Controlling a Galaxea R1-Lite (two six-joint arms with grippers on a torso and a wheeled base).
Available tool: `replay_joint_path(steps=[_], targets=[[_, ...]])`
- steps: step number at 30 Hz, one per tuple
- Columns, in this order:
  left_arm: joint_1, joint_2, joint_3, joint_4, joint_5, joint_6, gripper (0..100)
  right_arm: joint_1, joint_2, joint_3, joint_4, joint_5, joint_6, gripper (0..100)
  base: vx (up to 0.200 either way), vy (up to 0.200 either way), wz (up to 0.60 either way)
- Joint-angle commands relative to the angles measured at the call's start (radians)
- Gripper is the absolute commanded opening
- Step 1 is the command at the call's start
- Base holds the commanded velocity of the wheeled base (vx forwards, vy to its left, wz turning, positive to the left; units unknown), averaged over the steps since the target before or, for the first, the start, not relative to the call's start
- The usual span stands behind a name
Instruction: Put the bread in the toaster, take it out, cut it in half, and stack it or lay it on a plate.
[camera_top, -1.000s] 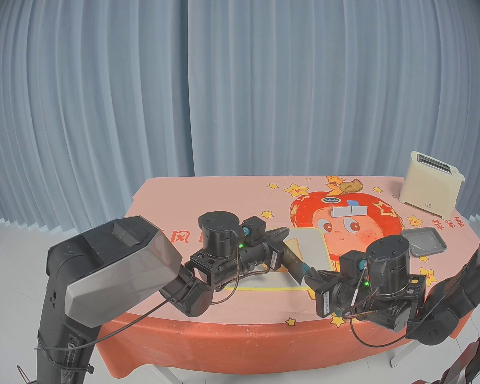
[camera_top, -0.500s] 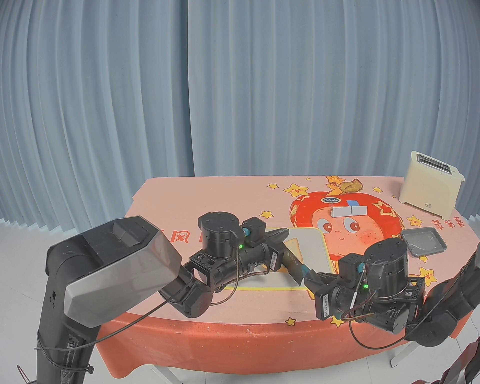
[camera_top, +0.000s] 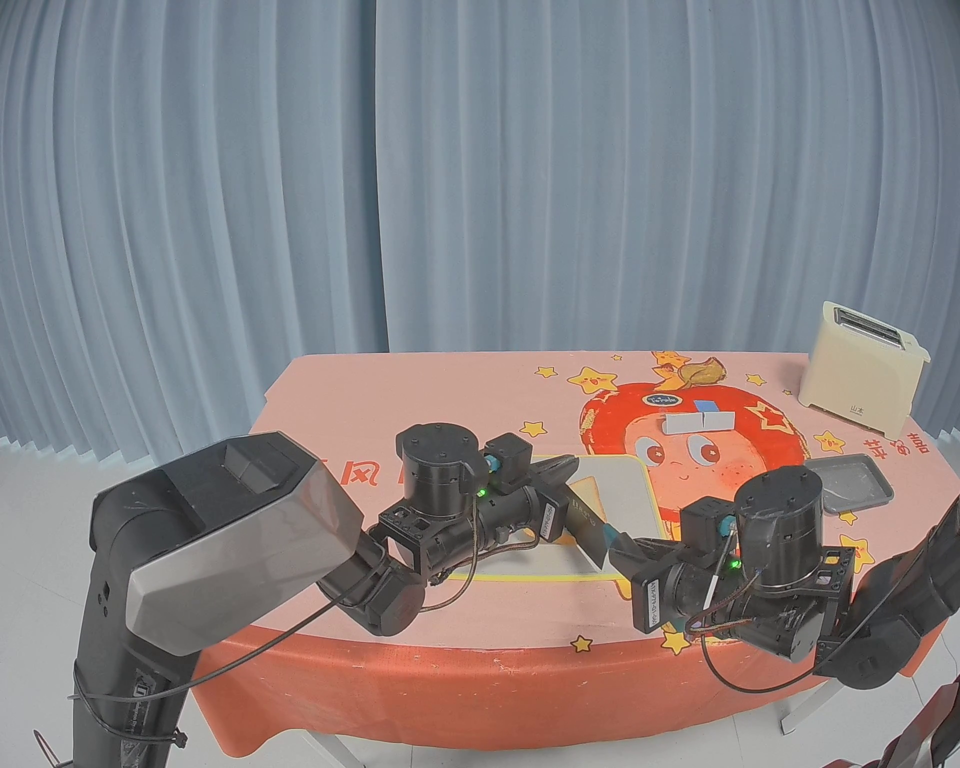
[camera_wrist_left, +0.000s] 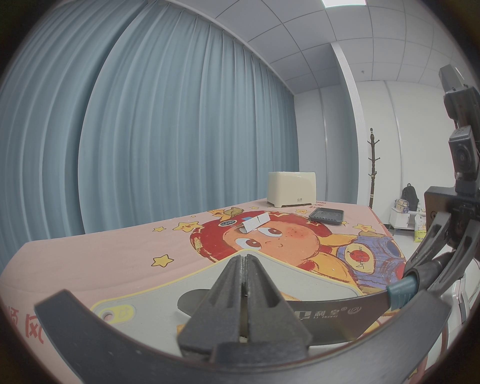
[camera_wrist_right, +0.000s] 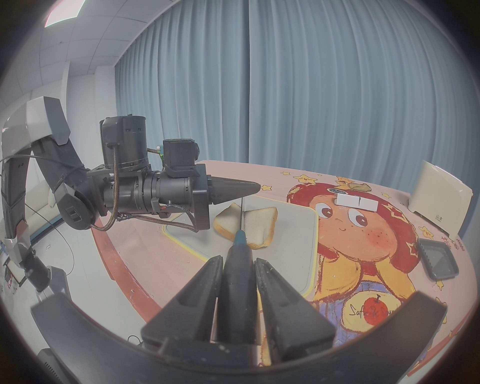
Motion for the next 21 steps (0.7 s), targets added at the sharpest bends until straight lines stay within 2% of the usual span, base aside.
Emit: replay_joint_path(steps=[1, 11, 21], targets=[[0.000, -0.008, 0.002, -0.004, 0.001, -0.002, 0, -0.001, 0.004, 0.012, 0.004, 0.000, 0.000, 0, 0.000, 0.000, 0.00], [-0.001, -0.014, 0.002, -0.038, 0.003, -0.003, 0, 0.001, 0.041, 0.025, 0.006, 0.000, -0.002, 0, 0.000, 0.000, 0.00], [0.002, -0.017, 0.001, -0.027, 0.003, -0.005, 0, 0.001, 0.029, 0.016, -0.007, 0.000, -0.002, 0, 0.000, 0.000, 0.00]])
